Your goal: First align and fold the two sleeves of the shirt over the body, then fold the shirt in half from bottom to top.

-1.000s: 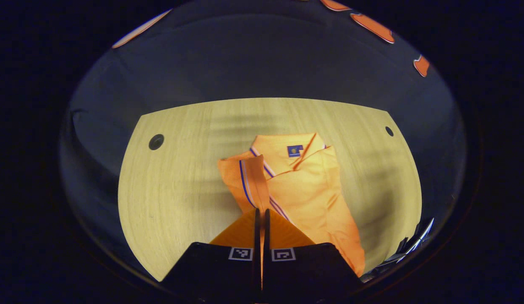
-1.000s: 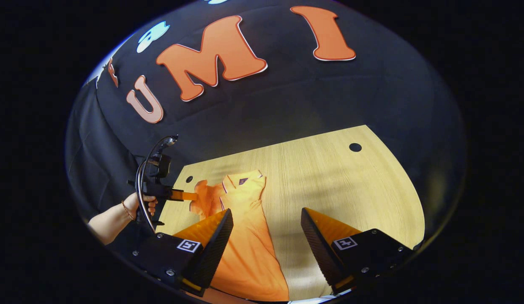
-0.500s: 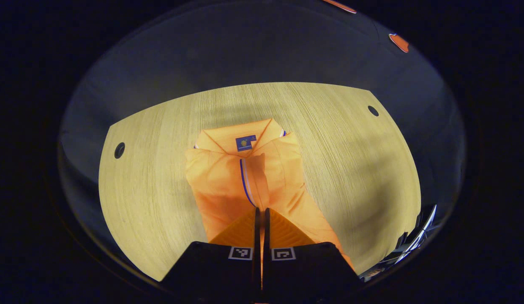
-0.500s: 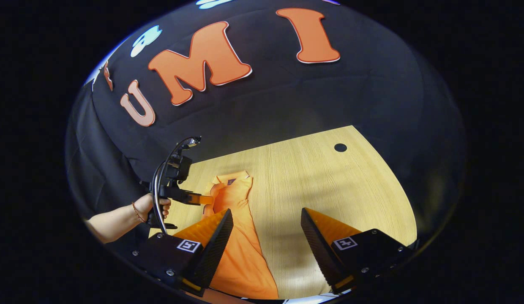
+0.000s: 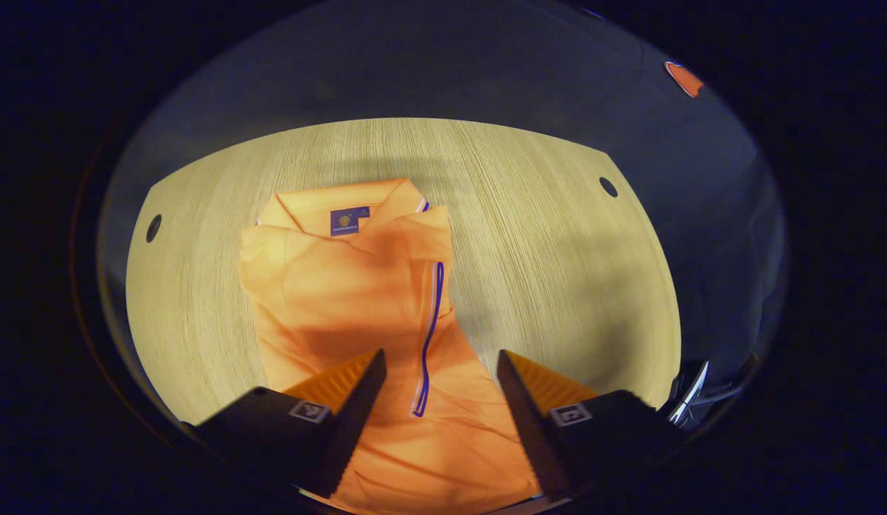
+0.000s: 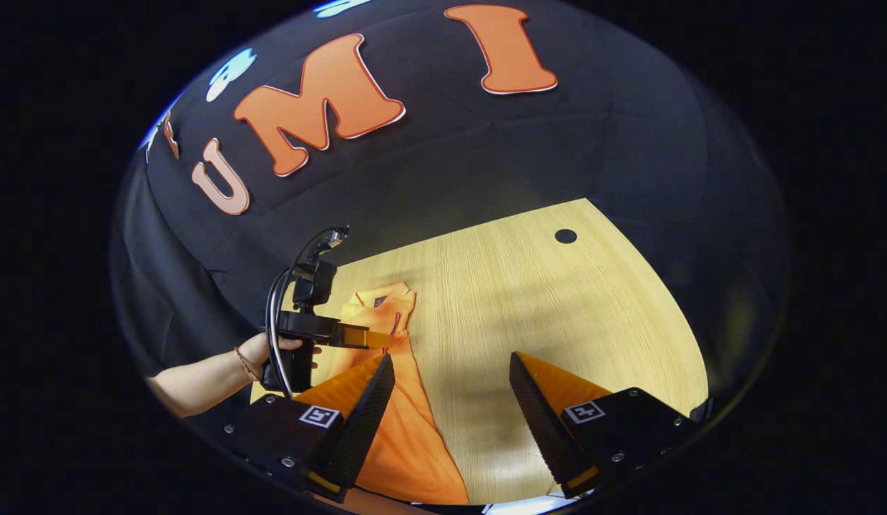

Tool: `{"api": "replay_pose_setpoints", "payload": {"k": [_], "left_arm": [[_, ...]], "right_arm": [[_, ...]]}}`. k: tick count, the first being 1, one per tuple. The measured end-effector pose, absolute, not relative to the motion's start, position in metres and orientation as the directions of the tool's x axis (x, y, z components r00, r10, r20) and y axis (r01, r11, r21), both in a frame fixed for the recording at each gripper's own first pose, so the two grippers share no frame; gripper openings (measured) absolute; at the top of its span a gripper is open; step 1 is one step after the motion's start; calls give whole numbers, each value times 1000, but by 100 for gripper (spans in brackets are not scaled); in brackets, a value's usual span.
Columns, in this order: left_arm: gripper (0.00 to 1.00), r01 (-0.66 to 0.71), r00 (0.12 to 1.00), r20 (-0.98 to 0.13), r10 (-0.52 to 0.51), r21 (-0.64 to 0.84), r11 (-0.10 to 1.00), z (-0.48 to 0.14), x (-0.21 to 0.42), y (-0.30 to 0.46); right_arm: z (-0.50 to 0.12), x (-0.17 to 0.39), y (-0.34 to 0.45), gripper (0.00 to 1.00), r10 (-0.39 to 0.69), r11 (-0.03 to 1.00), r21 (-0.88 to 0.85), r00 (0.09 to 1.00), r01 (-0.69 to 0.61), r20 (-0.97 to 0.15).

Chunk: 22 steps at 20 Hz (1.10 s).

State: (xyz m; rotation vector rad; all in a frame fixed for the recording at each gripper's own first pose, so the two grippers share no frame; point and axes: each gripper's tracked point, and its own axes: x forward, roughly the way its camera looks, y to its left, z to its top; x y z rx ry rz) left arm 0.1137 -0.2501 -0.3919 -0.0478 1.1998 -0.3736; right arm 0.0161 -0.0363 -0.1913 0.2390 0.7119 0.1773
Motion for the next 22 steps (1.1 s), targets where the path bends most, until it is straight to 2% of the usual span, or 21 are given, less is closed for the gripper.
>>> {"api": "replay_pose_setpoints", "payload": {"k": [1,7,13,19,22], "left_arm": [[100,256,317,-898,-305,-229,939,-396,114,-251],[99,264,396,-868,-301,-206,942,-359,109,-223],[99,233,475,-837,-273,-179,956,-315,90,-160],[99,148,498,-827,-259,-213,966,-299,52,-87],[99,126,515,-829,-219,-180,976,-305,34,-50]], "right_arm": [[-192,16,-36,98,241,958,277,742,-78,-625],[-198,18,-6,98,268,956,268,717,-117,-643],[-201,21,46,98,314,949,237,683,-207,-660],[-231,14,94,99,313,945,171,611,-280,-727],[-244,6,107,99,299,945,150,586,-289,-754]]}}
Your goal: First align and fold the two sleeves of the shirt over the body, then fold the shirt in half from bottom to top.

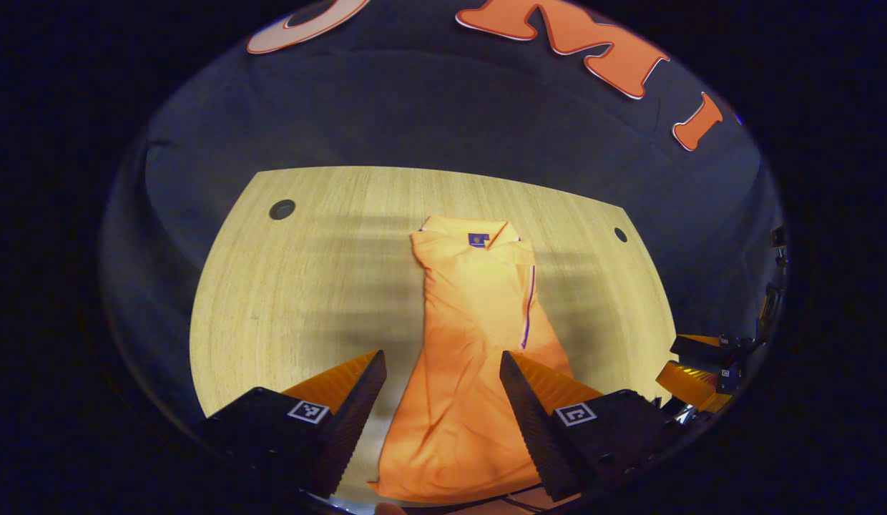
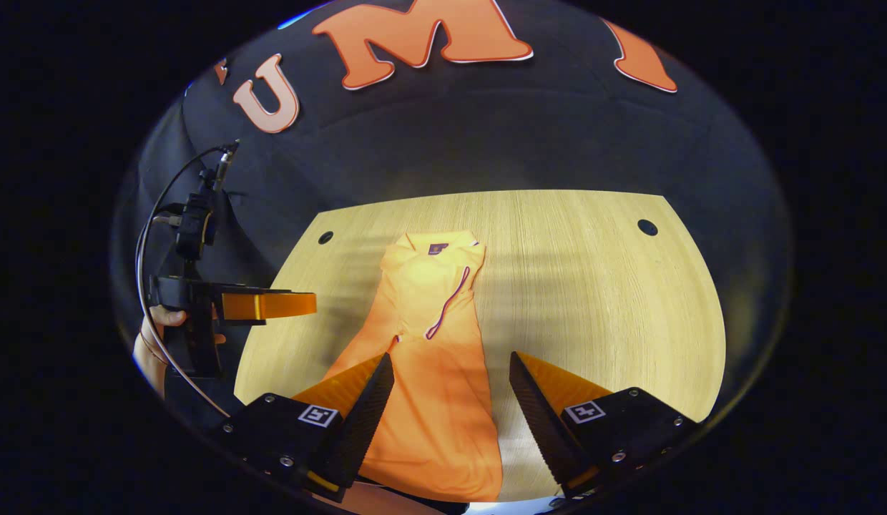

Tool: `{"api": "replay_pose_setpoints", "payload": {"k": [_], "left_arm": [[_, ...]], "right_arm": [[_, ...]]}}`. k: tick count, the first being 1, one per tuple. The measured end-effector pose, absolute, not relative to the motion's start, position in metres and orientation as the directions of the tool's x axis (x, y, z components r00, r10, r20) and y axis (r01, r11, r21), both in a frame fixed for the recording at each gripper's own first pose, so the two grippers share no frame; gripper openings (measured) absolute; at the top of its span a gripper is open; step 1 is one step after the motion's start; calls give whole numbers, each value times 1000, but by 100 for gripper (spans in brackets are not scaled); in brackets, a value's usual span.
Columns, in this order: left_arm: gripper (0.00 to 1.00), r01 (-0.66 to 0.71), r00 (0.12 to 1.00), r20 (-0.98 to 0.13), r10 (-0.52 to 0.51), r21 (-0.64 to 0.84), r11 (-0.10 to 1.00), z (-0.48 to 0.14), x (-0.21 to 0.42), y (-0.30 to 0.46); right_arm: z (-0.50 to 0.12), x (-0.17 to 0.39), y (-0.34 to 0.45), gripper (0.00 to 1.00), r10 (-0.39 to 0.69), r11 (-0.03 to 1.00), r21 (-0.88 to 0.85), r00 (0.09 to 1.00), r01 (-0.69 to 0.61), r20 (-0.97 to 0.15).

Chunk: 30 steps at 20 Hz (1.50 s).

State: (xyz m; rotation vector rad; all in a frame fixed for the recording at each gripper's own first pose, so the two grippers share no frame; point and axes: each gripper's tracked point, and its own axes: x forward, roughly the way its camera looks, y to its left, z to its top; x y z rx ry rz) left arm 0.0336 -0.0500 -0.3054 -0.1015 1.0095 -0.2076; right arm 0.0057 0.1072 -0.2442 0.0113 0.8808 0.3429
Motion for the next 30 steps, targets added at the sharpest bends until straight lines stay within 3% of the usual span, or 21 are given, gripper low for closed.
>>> {"api": "replay_pose_setpoints", "payload": {"k": [14,18,23,30], "left_arm": [[99,107,395,-902,-176,-145,984,-366,-107,-13],[99,138,341,-933,-113,-69,988,-392,-155,1],[99,74,230,-969,-87,-71,995,-425,-214,4],[99,63,170,-983,-70,-60,996,-453,-242,-8]], "right_arm": [[-328,-86,87,99,169,968,70,426,-240,-888],[-360,-133,72,99,137,975,68,328,-211,-935],[-392,-187,58,99,96,979,54,211,-198,-973],[-422,-213,40,100,19,982,-8,142,-190,-990]]}}
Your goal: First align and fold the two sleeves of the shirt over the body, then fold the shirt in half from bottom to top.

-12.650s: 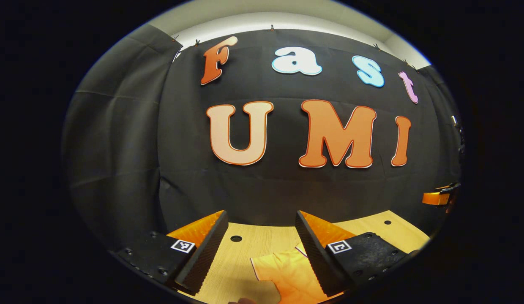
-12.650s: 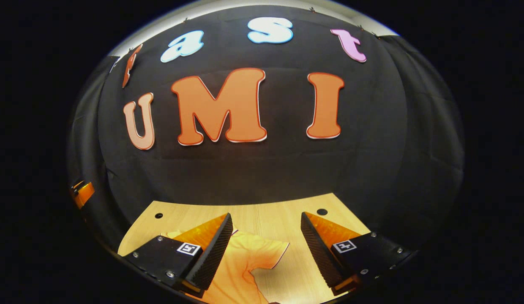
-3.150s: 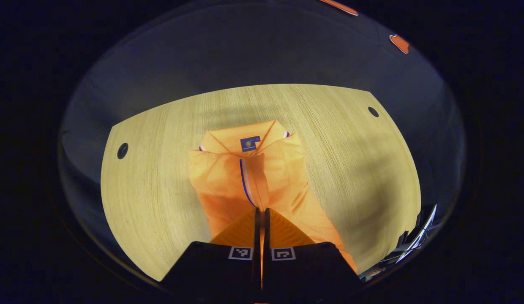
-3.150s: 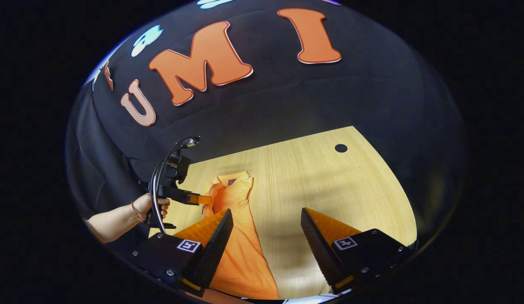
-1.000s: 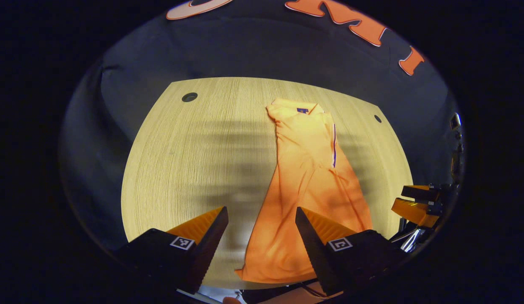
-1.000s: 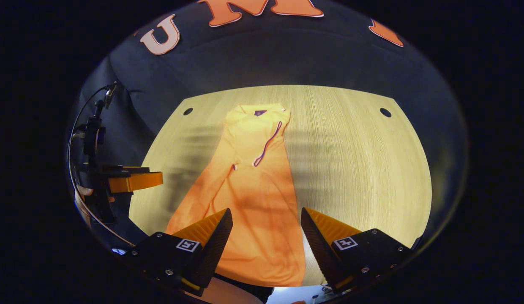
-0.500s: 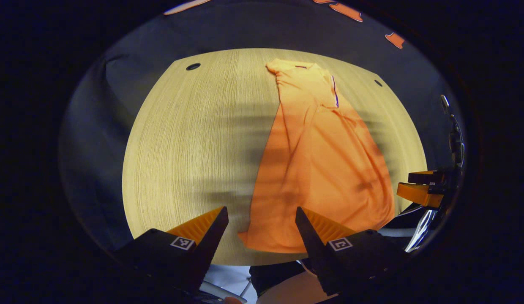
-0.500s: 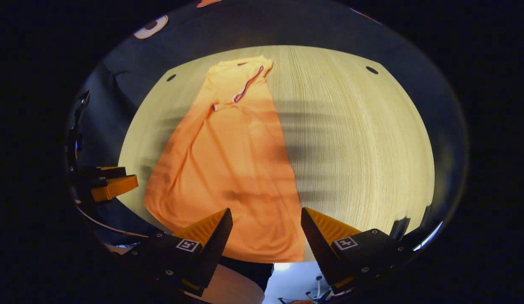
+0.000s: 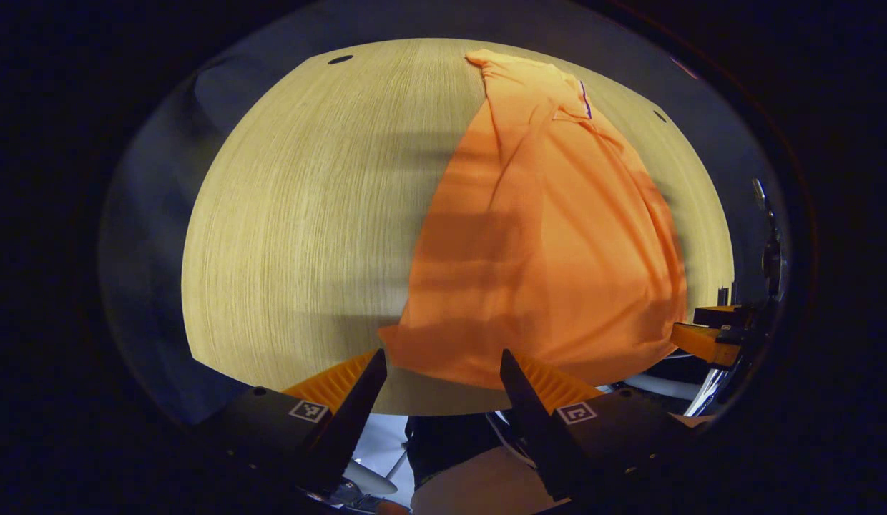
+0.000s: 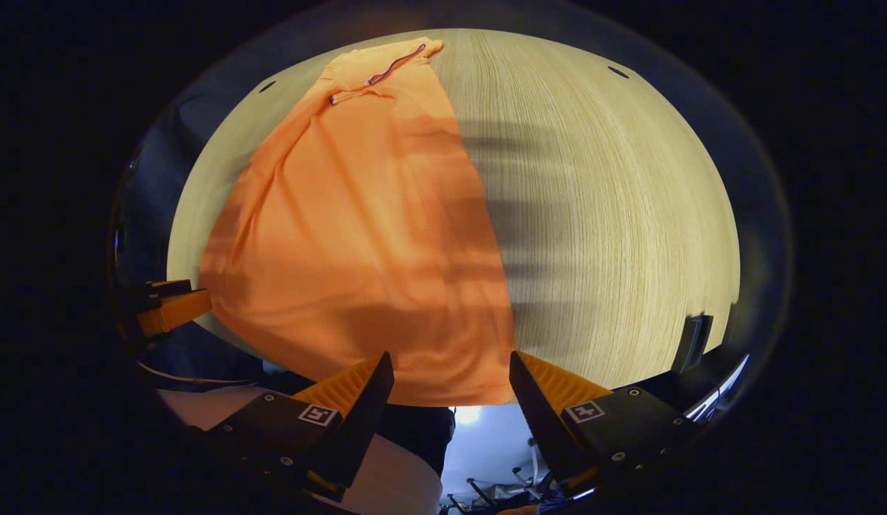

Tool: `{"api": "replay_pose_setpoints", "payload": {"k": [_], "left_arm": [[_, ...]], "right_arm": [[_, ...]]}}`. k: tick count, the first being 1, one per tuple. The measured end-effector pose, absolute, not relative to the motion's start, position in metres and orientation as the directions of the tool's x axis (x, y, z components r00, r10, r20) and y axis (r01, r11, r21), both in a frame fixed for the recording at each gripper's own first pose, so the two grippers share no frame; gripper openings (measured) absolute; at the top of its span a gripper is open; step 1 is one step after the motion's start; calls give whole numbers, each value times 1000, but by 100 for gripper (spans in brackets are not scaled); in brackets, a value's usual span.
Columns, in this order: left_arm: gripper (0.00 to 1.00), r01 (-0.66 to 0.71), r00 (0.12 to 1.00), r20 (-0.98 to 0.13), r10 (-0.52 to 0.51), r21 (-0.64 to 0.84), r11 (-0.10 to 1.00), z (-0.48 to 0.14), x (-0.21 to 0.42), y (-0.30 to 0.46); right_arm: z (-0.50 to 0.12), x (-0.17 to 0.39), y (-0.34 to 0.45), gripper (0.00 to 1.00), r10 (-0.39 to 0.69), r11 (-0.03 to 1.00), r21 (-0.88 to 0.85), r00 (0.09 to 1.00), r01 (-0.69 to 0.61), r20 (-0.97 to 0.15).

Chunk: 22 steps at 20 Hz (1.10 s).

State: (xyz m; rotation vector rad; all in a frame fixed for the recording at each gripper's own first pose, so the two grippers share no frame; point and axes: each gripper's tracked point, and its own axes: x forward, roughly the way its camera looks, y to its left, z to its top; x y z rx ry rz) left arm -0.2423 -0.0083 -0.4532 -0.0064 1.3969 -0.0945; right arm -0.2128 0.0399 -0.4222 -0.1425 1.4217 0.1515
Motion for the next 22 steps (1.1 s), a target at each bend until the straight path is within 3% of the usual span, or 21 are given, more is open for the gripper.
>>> {"api": "replay_pose_setpoints", "payload": {"k": [6,11,16,22], "left_arm": [[99,58,135,-991,-7,1,998,-478,-252,-8],[99,19,115,-993,-16,-13,1000,-490,-251,-15],[99,22,78,-997,-14,-13,1000,-501,-241,-24],[96,6,96,-995,-16,-15,1000,-502,-242,-26]], "right_arm": [[-433,-219,41,99,-6,976,-36,136,-217,-991],[-440,-224,44,98,-26,963,-59,129,-264,-991],[-441,-226,43,100,-37,971,-59,97,-232,-995],[-439,-227,44,99,-34,979,-53,100,-198,-994]]}}
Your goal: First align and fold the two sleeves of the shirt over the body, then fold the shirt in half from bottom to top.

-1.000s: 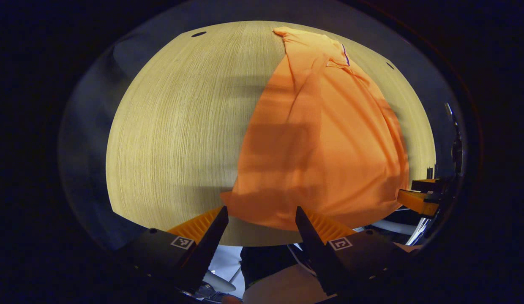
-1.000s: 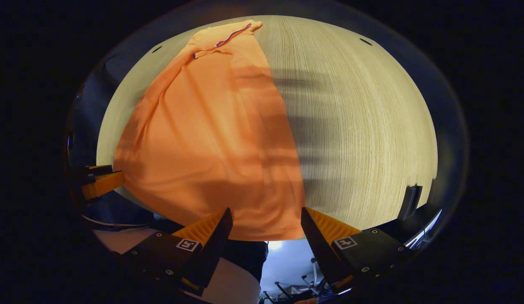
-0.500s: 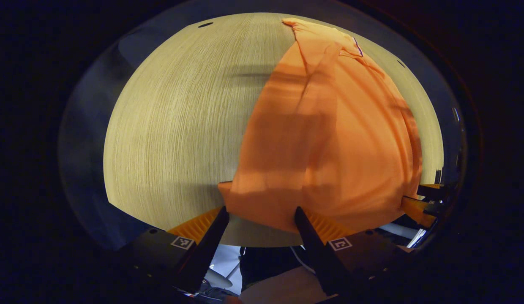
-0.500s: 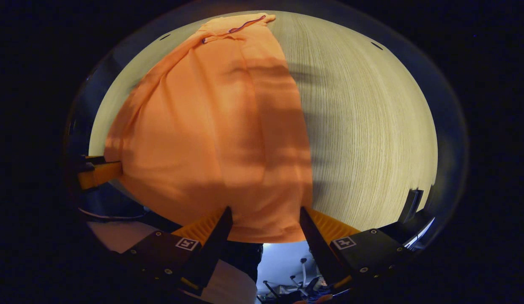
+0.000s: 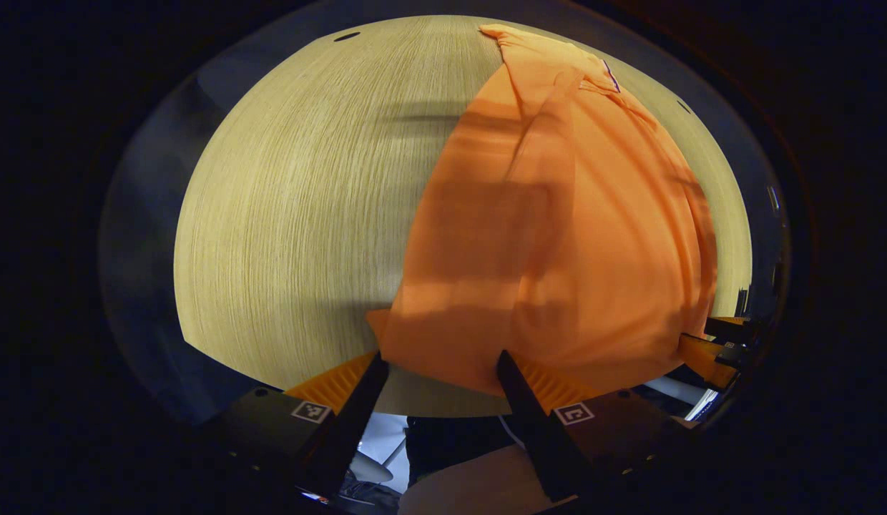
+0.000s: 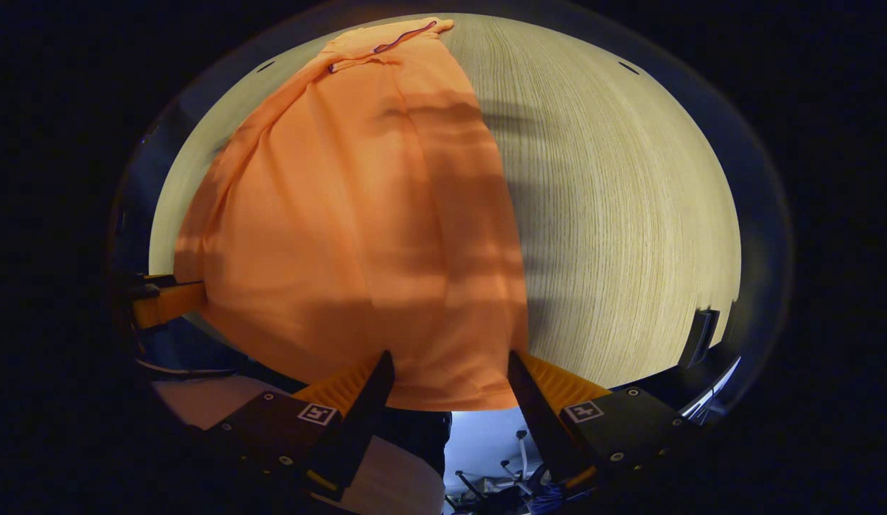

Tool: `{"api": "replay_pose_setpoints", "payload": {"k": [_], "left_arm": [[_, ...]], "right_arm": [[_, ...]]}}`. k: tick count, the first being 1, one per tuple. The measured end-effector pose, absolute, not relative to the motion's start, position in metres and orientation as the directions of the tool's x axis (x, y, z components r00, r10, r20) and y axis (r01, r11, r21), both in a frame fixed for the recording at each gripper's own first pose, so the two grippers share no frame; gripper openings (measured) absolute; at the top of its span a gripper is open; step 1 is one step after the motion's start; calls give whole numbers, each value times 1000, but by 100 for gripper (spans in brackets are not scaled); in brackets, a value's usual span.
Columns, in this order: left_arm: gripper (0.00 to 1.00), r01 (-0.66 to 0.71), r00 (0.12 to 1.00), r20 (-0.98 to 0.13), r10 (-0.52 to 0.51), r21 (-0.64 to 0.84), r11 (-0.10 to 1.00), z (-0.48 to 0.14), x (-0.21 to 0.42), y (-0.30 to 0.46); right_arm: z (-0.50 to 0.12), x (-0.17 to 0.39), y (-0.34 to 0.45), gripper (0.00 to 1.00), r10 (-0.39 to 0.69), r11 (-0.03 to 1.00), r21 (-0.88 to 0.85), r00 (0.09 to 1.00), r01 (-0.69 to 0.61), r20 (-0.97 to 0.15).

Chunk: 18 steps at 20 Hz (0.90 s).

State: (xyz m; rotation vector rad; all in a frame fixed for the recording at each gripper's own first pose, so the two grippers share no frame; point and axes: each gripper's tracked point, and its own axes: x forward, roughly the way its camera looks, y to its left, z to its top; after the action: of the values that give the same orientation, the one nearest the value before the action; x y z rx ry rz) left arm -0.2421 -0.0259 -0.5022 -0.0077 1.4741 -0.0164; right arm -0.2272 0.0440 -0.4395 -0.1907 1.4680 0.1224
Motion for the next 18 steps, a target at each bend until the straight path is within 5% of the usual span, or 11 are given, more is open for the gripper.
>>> {"api": "replay_pose_setpoints", "payload": {"k": [2,3,4,7,8,10,11,18], "left_arm": [[88,13,114,-993,-18,-17,1000,-501,-243,-33],[83,17,122,-992,-19,-17,1000,-499,-244,-37],[72,28,132,-991,-22,-19,999,-499,-245,-41],[52,85,142,-988,-52,-40,996,-499,-244,-54],[36,83,147,-987,-63,-51,995,-500,-243,-58],[5,96,161,-982,-98,-83,992,-500,-243,-55],[5,84,175,-977,-118,-104,991,-500,-241,-53],[1,81,163,-969,-184,-172,982,-492,-246,-55]], "right_arm": [[-441,-227,45,86,-28,978,-51,113,-202,-993],[-441,-227,44,70,-24,978,-48,120,-201,-992],[-441,-227,44,62,-19,981,-43,128,-188,-992],[-441,-227,50,17,36,991,18,137,-129,-990],[-441,-229,54,8,67,992,52,131,-117,-989],[-443,-228,57,7,97,990,80,145,-116,-985],[-446,-226,61,1,110,988,93,139,-122,-984],[-426,-226,61,0,146,984,128,153,-125,-977]]}}
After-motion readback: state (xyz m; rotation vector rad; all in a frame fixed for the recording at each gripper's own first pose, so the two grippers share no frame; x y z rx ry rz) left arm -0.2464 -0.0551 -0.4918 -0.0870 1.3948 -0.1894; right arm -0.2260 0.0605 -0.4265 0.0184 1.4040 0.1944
